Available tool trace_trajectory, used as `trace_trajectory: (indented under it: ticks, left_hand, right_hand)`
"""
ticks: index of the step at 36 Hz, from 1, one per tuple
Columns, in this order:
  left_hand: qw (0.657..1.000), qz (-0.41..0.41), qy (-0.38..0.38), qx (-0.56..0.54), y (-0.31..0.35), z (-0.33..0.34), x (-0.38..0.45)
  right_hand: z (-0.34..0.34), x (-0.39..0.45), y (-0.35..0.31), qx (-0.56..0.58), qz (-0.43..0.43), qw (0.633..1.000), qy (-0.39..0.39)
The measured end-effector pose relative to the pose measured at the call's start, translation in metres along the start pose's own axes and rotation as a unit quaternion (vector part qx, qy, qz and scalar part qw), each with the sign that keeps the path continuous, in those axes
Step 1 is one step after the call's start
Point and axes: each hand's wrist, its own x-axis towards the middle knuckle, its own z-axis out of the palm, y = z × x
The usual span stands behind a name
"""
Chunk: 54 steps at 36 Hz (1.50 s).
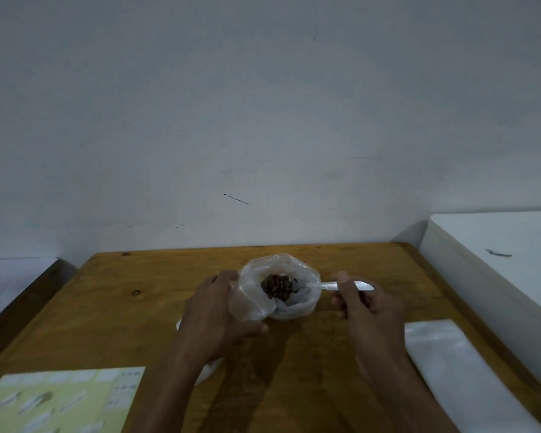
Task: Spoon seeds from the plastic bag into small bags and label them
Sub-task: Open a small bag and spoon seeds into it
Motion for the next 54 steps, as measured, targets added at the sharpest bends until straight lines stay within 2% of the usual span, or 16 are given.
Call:
trace_trajectory:
  ticks: [5, 10, 15, 19, 22, 29, 35, 37, 39, 43, 45, 50, 54]
  left_hand:
    - [1.000, 0.008, 0.001, -0.017, 0.001, 0.000, -0.003]
    - [0.999, 0.006, 0.008, -0.034, -0.002, 0.000, -0.003]
    - [0.998, 0.000, 0.027, -0.065, -0.007, -0.002, -0.003]
    - [0.996, -0.007, 0.042, -0.079, -0.008, -0.003, -0.004]
    - [0.995, -0.013, 0.049, -0.087, -0.008, -0.004, -0.005]
    - [0.992, -0.010, 0.062, -0.111, -0.009, -0.006, -0.006]
    - [0.987, -0.006, 0.088, -0.136, -0.004, -0.010, -0.010]
    - [0.986, -0.008, 0.093, -0.141, -0.003, -0.010, -0.011]
    - [0.983, -0.016, 0.100, -0.151, -0.003, -0.011, -0.012]
    - [0.975, -0.018, 0.125, -0.186, 0.002, -0.013, -0.014]
    - [0.970, -0.016, 0.130, -0.205, 0.007, -0.014, -0.015]
    - [0.970, -0.008, 0.121, -0.213, 0.004, -0.026, -0.023]
    - [0.932, -0.012, 0.113, -0.345, -0.007, -0.041, -0.029]
  right_hand:
    - [-0.005, -0.008, -0.005, -0.031, -0.104, 0.993, -0.037]
    - [-0.006, -0.008, -0.004, -0.058, -0.142, 0.988, -0.036]
    - [-0.001, 0.001, 0.008, -0.057, -0.117, 0.992, -0.002]
    - [0.005, 0.007, 0.021, -0.092, -0.057, 0.994, 0.002]
    - [0.012, 0.010, 0.027, -0.148, -0.033, 0.988, 0.011]
    - [0.021, 0.018, 0.038, -0.197, 0.025, 0.980, 0.004]
    - [0.019, 0.022, 0.037, -0.261, -0.014, 0.965, -0.035]
    - [0.020, 0.020, 0.033, -0.314, -0.060, 0.947, -0.028]
    - [0.024, 0.014, 0.020, -0.312, -0.115, 0.943, -0.035]
    - [0.038, -0.001, -0.012, -0.250, -0.166, 0.937, -0.177]
    - [0.049, -0.005, -0.019, -0.221, -0.169, 0.936, -0.216]
    - [0.066, -0.001, -0.024, -0.200, -0.201, 0.937, -0.204]
    - [0.064, 0.002, -0.035, -0.250, -0.229, 0.918, -0.204]
